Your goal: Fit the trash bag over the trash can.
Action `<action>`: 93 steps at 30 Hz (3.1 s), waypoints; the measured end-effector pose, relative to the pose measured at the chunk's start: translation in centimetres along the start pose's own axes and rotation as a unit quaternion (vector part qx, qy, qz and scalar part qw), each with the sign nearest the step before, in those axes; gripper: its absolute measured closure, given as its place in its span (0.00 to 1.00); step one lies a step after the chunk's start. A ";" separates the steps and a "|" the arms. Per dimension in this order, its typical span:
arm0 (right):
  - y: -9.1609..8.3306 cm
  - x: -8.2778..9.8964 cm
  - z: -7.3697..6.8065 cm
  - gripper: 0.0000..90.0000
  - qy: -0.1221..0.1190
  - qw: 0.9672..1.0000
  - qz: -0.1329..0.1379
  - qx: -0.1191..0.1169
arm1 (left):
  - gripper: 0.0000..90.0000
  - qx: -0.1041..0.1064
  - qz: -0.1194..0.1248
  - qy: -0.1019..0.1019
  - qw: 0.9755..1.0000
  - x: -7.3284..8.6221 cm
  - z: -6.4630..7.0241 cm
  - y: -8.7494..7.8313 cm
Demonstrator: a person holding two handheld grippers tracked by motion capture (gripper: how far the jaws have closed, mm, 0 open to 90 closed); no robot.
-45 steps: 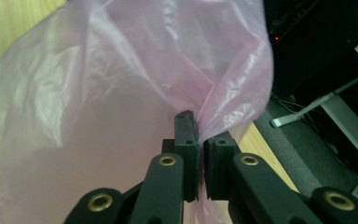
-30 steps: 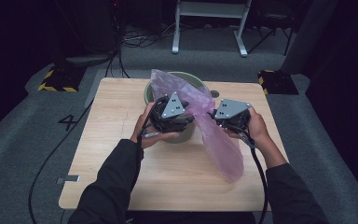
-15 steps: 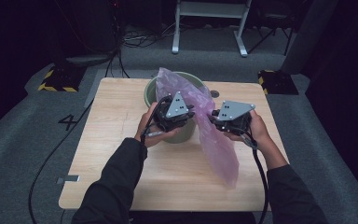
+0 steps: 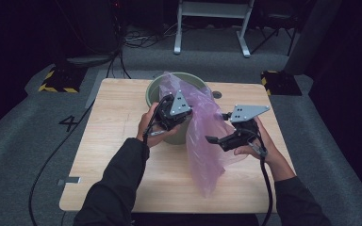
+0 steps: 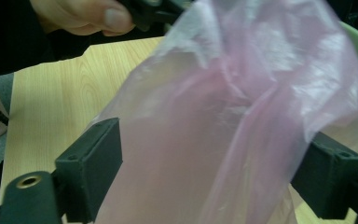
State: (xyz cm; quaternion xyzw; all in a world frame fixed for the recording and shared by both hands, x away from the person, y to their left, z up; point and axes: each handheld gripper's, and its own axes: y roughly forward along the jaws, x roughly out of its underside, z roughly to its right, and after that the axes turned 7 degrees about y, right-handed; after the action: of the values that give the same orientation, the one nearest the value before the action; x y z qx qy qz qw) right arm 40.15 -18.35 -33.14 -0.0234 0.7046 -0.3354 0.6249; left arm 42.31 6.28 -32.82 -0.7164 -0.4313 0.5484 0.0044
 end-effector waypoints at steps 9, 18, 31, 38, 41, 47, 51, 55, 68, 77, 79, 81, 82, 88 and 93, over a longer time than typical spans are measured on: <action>1.5 -0.8 -2.1 0.81 -0.061 0.997 -0.016 0.051 | 1.00 0.012 -0.008 -0.019 1.000 0.4 -0.6 -0.1; 0.9 -2.8 0.2 0.98 -0.034 0.996 0.035 0.068 | 0.81 0.010 -0.022 -0.065 0.998 1.4 -2.0 0.0; 1.9 -4.4 2.3 1.00 -0.010 0.995 0.026 0.091 | 0.24 -0.003 0.051 -0.085 0.995 2.8 -2.4 -4.0; 2.3 -5.0 3.3 1.00 0.010 0.995 0.020 0.098 | 0.18 0.033 0.089 -0.038 0.995 2.7 0.3 -6.1; 2.5 -5.2 3.5 1.00 0.012 0.995 0.014 0.102 | 0.18 0.049 0.099 -0.024 0.994 2.3 1.4 -6.5; 3.1 -5.4 3.5 1.00 0.011 0.995 0.007 0.102 | 0.18 0.080 0.105 -0.027 0.991 1.4 2.7 -5.8; 3.2 -5.4 3.4 0.99 0.011 0.995 0.007 0.099 | 0.27 0.057 0.082 -0.019 0.995 0.9 3.5 -4.5; 3.2 -5.4 3.4 0.95 0.006 0.995 0.005 0.099 | 0.51 0.041 0.090 -0.018 0.995 0.8 3.4 -4.0; 2.6 -4.9 3.7 0.76 0.009 0.995 0.005 0.101 | 1.00 -0.001 0.053 -0.003 0.999 1.1 1.8 -2.8; 0.8 -4.5 4.3 0.30 0.015 0.994 0.004 0.111 | 1.00 -0.037 0.025 -0.036 0.998 1.8 -0.3 -3.1; 0.4 -4.4 4.5 0.27 0.013 0.993 0.007 0.114 | 1.00 -0.043 0.015 -0.041 0.998 2.2 -0.9 -3.0; -0.2 -4.3 4.5 0.26 0.006 0.994 0.010 0.109 | 1.00 -0.046 0.013 -0.051 0.998 2.5 -1.4 -3.0; -0.5 -4.3 4.4 0.26 0.004 0.994 0.014 0.105 | 1.00 -0.049 0.011 -0.054 0.997 2.6 -1.6 -3.0; -2.4 -3.3 4.0 0.27 0.006 0.996 0.037 0.084 | 1.00 -0.059 0.000 -0.072 0.996 3.5 -2.8 -3.1; -3.7 -1.5 3.4 0.26 -0.006 0.998 0.048 0.041 | 1.00 -0.048 -0.003 -0.082 0.995 4.0 -3.3 -2.9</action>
State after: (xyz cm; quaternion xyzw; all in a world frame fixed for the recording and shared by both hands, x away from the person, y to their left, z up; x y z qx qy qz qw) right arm 42.07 -22.06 -29.92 0.0343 0.6868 -0.3335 0.6449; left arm 43.23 12.17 -33.21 -0.6673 -0.4578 0.5841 -0.0637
